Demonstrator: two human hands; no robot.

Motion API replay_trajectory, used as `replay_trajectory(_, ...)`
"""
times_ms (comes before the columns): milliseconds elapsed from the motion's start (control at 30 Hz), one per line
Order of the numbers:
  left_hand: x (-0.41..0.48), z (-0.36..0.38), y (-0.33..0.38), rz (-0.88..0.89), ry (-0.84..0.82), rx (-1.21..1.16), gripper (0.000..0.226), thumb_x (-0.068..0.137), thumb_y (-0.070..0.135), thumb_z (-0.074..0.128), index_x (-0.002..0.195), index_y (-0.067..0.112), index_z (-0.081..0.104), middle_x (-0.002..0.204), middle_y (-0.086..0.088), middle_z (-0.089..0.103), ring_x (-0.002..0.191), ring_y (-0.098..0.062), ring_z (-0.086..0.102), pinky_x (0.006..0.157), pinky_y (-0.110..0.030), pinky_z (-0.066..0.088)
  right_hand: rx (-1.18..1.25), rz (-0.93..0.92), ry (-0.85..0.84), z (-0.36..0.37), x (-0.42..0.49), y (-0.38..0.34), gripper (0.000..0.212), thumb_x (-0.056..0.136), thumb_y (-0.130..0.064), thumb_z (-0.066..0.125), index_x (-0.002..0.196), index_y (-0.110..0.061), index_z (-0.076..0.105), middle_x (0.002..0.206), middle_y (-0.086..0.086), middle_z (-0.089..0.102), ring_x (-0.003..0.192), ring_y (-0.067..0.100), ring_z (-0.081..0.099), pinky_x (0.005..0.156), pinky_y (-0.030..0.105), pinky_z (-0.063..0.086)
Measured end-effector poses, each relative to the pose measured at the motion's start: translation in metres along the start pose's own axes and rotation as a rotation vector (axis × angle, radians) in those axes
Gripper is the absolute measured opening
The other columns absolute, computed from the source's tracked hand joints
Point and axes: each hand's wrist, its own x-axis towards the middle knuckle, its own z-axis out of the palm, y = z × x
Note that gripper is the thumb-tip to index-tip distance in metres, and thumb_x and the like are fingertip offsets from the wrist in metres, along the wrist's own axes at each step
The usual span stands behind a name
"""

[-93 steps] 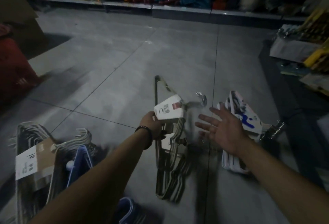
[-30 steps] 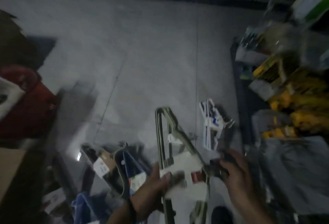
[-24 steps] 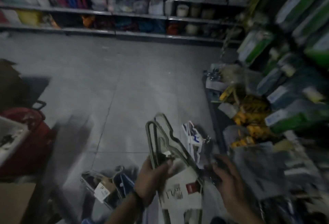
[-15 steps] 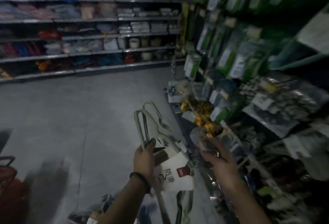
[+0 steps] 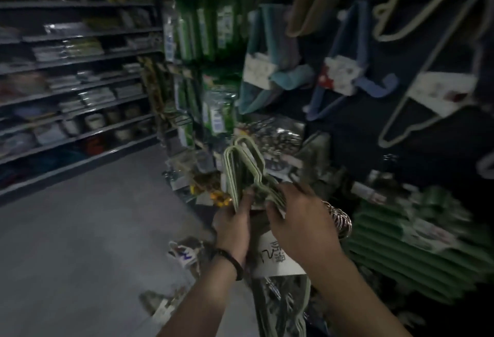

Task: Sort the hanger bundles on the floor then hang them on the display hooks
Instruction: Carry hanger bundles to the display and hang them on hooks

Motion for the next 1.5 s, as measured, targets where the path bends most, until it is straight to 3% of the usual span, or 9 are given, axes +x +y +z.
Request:
replay_trajectory(233, -0.046, 0.1, 0.0, -0.007, -0.307, 0.023, 0.071, 0.069, 0.09, 0.064, 0.107, 0.032, 0.08, 0.108, 0.009, 0.079, 0.106, -0.017, 0.073, 0.096, -0.047, 0.057, -0.139, 0.196, 0.072, -0.06, -0.018, 0.08, 0.036, 0.103, -0.026, 0.054, 0.132, -0.025, 0.034, 0.109, 0.007, 0.066, 0.089, 0.037, 0.07, 0.067, 0.044, 0.057)
replay_trajectory(433, -0.068, 0.153, 0.016, 0.166, -0.586, 0.142, 0.029, 0.094, 0.063, 0.043, 0.084, 0.043, 0.062, 0.068, 0.039, 0.065, 0.069, 0.025, 0.057, 0.062, -0.001, 0.042, -0.126, 0.477, 0.077, -0.094, -0.051, 0.134, 0.031, 0.097, -0.002, 0.049, 0.113, -0.028, 0.045, 0.074, 0.002, 0.065, 0.064, 0.026, 0.066, 0.058, 0.047, 0.059)
replay_trajectory(667, -0.068, 0.194, 0.014, 0.157, -0.893, 0.128, 0.06, 0.082, 0.067, 0.056, 0.092, 0.013, 0.081, 0.088, -0.002, 0.081, 0.089, -0.016, 0.077, 0.081, -0.031, 0.061, -0.008, 0.635, 0.177, -0.133, -0.103, 0.128, 0.024, 0.09, -0.041, 0.052, 0.114, -0.039, 0.05, 0.091, -0.006, 0.07, 0.079, 0.019, 0.069, 0.071, 0.042, 0.062)
replay_trajectory(800, -0.08, 0.213, 0.01, 0.043, -1.159, 0.164, 0.055, 0.087, 0.062, 0.063, 0.1, 0.012, 0.082, 0.097, -0.008, 0.081, 0.094, -0.024, 0.078, 0.088, -0.042, 0.061, -0.077, 0.762, 0.196, -0.15, -0.139, 0.127, 0.026, 0.09, -0.029, 0.059, 0.113, -0.037, 0.052, 0.093, -0.005, 0.07, 0.083, 0.021, 0.07, 0.073, 0.047, 0.062)
replay_trajectory(967, -0.126, 0.235, 0.022, 0.054, -1.384, 0.203, 0.072, 0.076, 0.071, 0.064, 0.077, -0.001, 0.067, 0.066, -0.016, 0.063, 0.051, -0.023, 0.062, 0.051, -0.032, 0.051, -0.199, 0.783, 0.372, -0.174, -0.193, 0.132, 0.013, 0.094, -0.025, 0.054, 0.105, -0.032, 0.052, 0.078, -0.011, 0.067, 0.07, 0.011, 0.065, 0.066, 0.043, 0.057)
replay_trajectory(1167, -0.163, 0.271, 0.059, 0.123, -1.318, 0.186, 0.068, 0.084, 0.057, 0.071, 0.045, 0.005, 0.053, 0.043, -0.013, 0.047, 0.039, -0.021, 0.048, 0.042, -0.022, 0.043, -0.19, 0.781, 0.615, -0.239, -0.227, 0.144, 0.019, 0.104, -0.03, 0.06, 0.085, -0.03, 0.058, 0.071, -0.005, 0.07, 0.055, 0.008, 0.066, 0.055, 0.04, 0.059)
replay_trajectory(1333, -0.185, 0.315, 0.114, 0.348, -1.337, 0.171, 0.075, 0.072, 0.083, 0.065, 0.057, 0.011, 0.052, 0.05, -0.007, 0.046, 0.04, -0.017, 0.043, 0.045, -0.024, 0.039, -0.227, 0.724, 0.762, -0.305, -0.234, 0.177, 0.024, 0.101, -0.04, 0.059, 0.082, -0.025, 0.058, 0.067, -0.002, 0.068, 0.055, 0.009, 0.066, 0.054, 0.036, 0.058)
replay_trajectory(1400, -0.2, 0.333, 0.136, 0.477, -1.244, 0.19, 0.073, 0.084, 0.075, 0.058, 0.048, 0.014, 0.044, 0.044, -0.002, 0.042, 0.036, -0.01, 0.04, 0.042, -0.018, 0.035, -0.236, 0.711, 0.799, -0.331, -0.233, 0.192, 0.022, 0.102, -0.039, 0.059, 0.085, -0.024, 0.06, 0.064, -0.006, 0.066, 0.056, 0.005, 0.065, 0.049, 0.021, 0.051)
replay_trajectory(1500, -0.219, 0.366, 0.163, 0.666, -1.123, 0.294, 0.063, 0.097, 0.061, 0.057, 0.052, 0.017, 0.05, 0.046, -0.001, 0.048, 0.042, -0.014, 0.048, 0.051, -0.027, 0.041, -0.245, 0.67, 0.801, -0.369, -0.232, 0.217, 0.021, 0.101, -0.045, 0.053, 0.099, -0.026, 0.061, 0.067, -0.005, 0.068, 0.055, 0.005, 0.066, 0.052, 0.024, 0.055)
